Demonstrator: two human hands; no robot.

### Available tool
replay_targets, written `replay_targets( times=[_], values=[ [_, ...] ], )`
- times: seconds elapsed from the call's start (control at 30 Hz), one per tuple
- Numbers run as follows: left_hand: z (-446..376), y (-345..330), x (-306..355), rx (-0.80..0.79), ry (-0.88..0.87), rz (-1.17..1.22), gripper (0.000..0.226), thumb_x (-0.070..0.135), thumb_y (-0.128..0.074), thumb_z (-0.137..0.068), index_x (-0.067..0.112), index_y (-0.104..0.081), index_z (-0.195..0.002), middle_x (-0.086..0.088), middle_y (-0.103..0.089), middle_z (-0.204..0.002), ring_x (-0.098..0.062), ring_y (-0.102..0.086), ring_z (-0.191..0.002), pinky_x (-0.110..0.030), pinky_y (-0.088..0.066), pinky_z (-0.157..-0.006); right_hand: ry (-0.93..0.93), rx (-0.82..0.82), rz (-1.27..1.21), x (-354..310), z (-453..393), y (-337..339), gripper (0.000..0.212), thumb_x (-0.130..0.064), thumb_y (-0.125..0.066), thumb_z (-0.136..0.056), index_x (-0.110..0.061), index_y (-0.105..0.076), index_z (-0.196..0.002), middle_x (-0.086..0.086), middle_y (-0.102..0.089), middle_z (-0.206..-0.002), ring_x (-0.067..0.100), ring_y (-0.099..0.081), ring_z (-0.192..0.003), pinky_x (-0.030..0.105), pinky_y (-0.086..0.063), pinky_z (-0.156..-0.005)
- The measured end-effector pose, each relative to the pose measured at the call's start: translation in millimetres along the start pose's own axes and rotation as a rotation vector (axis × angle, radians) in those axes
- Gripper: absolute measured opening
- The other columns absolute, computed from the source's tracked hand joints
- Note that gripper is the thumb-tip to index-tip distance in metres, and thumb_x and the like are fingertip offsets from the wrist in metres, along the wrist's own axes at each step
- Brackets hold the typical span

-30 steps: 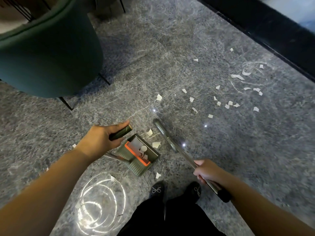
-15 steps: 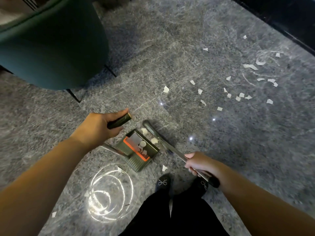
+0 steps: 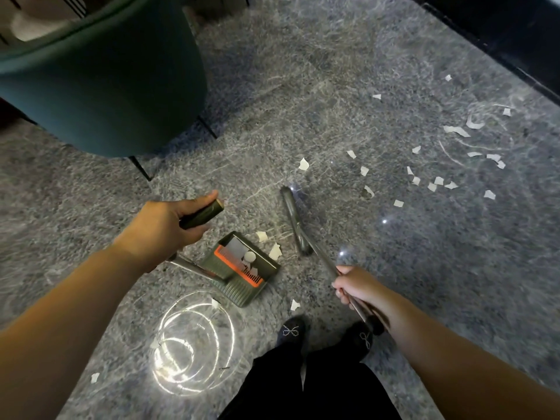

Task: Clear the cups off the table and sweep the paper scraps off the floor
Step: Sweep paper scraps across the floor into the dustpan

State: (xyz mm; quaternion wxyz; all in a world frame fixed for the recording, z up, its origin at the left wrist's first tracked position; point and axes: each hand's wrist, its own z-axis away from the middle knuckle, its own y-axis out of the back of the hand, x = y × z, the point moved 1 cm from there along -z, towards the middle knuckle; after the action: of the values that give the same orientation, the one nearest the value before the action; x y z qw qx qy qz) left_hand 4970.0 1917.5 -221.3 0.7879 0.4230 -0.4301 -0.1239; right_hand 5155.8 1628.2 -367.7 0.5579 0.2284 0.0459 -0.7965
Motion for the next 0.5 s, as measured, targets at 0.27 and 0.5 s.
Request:
replay_targets(
  times=[0.27,0.5],
  values=[
    [-5,-3,6,-0.008,0.028,-0.043,0.065,0.021,-0.075,-0.082,0.066,-0.042,-0.114,0.035,-0.054,-0.086,0.023,-0.053,-0.067,-0.002,-0.039,-0.059,0.028,-0.113,0.023,-13,-18,-29,0.061,0.001,-0.05,-0.092,-0.016,-0.033,-0.148,0.002,-0.053,-0.058,0.01,-0.048,-0.042,0.021,-0.04,-0.039],
    [6,-1,4,0.002,0.04,-0.015,0.06,0.017,-0.074,-0.084,0.051,-0.05,-0.127,0.022,-0.061,-0.08,0.016,-0.052,-0.053,-0.004,-0.04,-0.05,-0.01,-0.242,0.035,-10,4,-40,0.067,0.002,-0.051,-0.09,-0.02,-0.03,-0.15,0.002,-0.05,-0.057,0.009,-0.042,-0.039,0.02,-0.035,-0.036]
  ],
)
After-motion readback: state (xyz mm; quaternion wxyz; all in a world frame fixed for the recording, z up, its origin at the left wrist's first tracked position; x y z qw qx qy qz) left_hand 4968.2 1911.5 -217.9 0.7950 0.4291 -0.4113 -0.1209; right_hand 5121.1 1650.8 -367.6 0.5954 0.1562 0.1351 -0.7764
